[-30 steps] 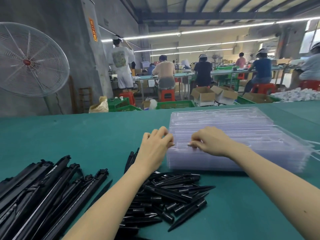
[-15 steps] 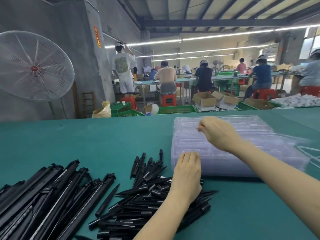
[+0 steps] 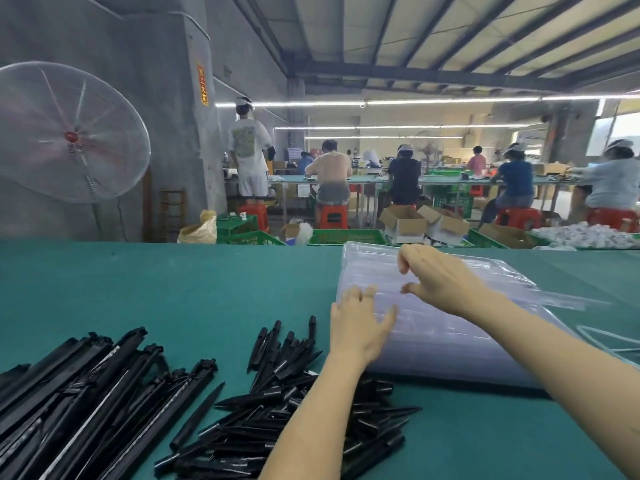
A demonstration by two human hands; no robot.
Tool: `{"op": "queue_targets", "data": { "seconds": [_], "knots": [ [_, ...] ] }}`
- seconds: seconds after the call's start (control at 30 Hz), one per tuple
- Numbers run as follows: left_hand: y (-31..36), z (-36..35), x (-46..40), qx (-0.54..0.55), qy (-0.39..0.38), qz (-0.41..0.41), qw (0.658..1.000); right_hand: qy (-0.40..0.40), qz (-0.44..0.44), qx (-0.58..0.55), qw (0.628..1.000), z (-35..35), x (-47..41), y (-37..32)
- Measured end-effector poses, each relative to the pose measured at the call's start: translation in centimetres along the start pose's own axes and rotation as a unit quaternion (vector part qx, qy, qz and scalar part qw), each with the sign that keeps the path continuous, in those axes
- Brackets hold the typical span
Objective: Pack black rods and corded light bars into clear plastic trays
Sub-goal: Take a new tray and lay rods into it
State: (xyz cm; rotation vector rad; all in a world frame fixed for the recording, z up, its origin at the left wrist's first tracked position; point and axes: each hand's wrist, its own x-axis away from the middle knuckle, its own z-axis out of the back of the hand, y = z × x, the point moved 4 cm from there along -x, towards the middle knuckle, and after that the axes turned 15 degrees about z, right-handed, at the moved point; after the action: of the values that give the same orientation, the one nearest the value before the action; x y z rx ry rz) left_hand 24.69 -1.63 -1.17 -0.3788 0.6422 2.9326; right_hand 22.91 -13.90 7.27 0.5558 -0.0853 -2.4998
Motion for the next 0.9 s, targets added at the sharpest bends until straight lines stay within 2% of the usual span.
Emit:
{"op": "queue_targets", "data": {
  "seconds": [0.07,0.17,0.27,0.4,0.57,0.8,0.9],
  "knots": [
    [-0.1,0.2,-1.8,-0.052,0.001,0.031,0.998,-0.008,0.0,-0.004,1.0,-0.7,-0.5,0.3],
    [-0.4,-1.8,-3.1,-0.155,-0.087,0.045,0.983,-0.018,0.0,-0.026,1.0,-2.6,-0.9,0.7],
    [-0.1,-1.9,-4.6,-0.216,-0.119,0.051,0.968,-0.037,-0.021,-0.011,0.999,-4.7,-1.2,1.3],
    [-0.5,-1.9,-5.0,-0.213,-0.134,0.041,0.967,-0.001,-0.08,0.073,0.994,-4.7,-1.8,1.7],
    [-1.3,-2.2,-4.5,-0.196,-0.155,0.045,0.967,0.022,-0.099,0.043,0.994,-3.0,-1.9,1.3],
    [-1.7,-2.9,-5.1,-0.165,-0.184,0.039,0.968,0.167,-0.141,-0.012,0.976,0.7,-0.1,2.6],
    [-1.7,-3.1,-5.1,-0.173,-0.178,0.03,0.968,0.295,-0.19,-0.006,0.936,5.2,1.4,4.7]
  ]
}}
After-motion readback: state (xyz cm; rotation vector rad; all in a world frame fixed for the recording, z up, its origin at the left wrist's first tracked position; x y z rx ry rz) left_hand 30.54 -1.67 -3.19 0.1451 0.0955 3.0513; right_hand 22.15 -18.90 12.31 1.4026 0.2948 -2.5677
